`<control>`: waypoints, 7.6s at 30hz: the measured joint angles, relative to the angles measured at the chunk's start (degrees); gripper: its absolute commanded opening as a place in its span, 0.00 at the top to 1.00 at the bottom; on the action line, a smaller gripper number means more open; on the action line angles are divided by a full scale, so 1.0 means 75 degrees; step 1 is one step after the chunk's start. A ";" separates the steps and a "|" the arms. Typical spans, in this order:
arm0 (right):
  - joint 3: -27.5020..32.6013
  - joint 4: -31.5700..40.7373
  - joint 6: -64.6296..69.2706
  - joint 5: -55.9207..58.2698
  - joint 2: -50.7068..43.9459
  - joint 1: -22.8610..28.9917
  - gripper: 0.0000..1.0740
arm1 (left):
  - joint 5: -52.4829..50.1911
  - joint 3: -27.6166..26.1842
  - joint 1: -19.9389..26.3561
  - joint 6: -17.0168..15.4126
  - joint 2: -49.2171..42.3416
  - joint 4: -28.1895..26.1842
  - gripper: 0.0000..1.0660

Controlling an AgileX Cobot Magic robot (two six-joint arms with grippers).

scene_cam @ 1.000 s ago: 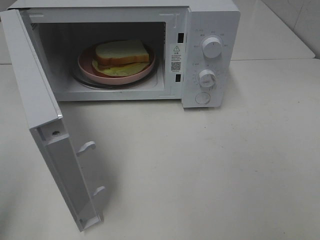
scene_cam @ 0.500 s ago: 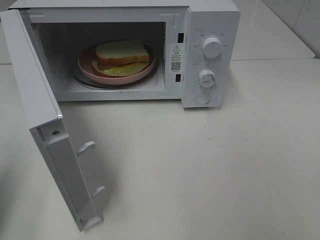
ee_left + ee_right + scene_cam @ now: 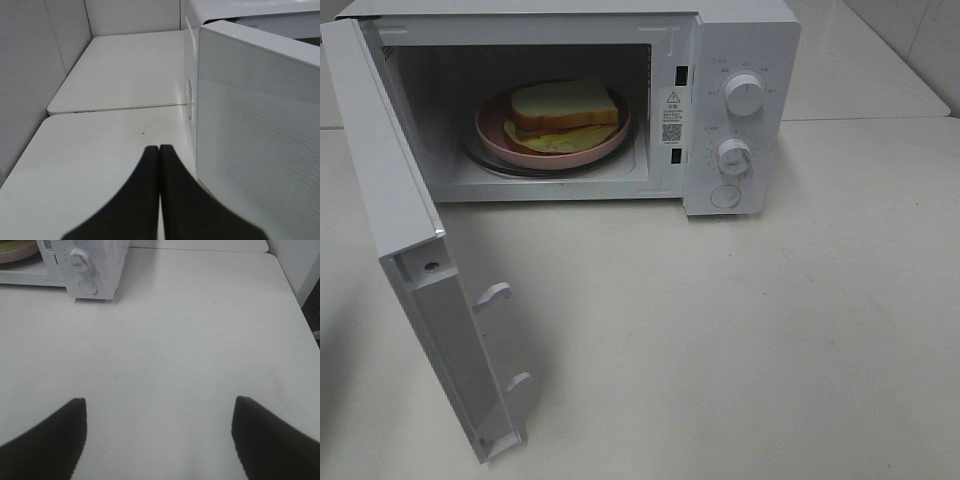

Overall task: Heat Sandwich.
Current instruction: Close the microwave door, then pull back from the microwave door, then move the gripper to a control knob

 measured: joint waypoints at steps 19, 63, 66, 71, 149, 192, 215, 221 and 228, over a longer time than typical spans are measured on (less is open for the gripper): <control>0.0000 0.0000 0.0000 0.0000 0.0000 0.0000 0.29 | -0.2628 -0.0451 -0.0122 -0.2208 0.2834 0.3125 1.00; 0.0000 0.0000 0.0000 0.0000 0.0000 0.0000 0.29 | -0.2697 -0.4156 -0.5340 0.1536 0.6715 -0.3858 1.00; 0.0000 0.0000 0.0000 0.0000 0.0000 0.0000 0.29 | -0.2697 -0.4591 -0.5493 0.1818 0.6944 -0.4217 1.00; 0.0000 0.0000 0.0000 0.0000 0.0000 0.0000 0.29 | -0.2659 -0.5172 -0.5607 0.2078 0.7326 -0.4614 1.00; 0.0000 0.0000 0.0000 0.0000 0.0000 0.0000 0.29 | 0.1971 -0.7380 -0.6738 0.7540 0.7288 -0.9549 0.77; 0.0000 0.0000 0.0000 0.0000 0.0000 0.0000 0.29 | 0.8205 -0.4500 -0.1444 0.1429 0.2765 -0.2636 0.14; 0.0000 0.0000 0.0000 0.0000 0.0000 0.0000 0.29 | 1.0932 -0.3415 -0.0222 -0.0046 -0.0649 -0.1092 0.14; 0.0000 0.0000 0.0000 0.0000 0.0000 0.0000 0.29 | 1.1520 -0.3056 -0.0222 -0.0138 -0.2017 -0.0741 0.14; 0.0000 0.0000 0.0000 0.0000 0.0000 0.0000 0.29 | 1.1979 -0.2613 -0.0222 -0.0367 -0.4194 -0.0367 0.14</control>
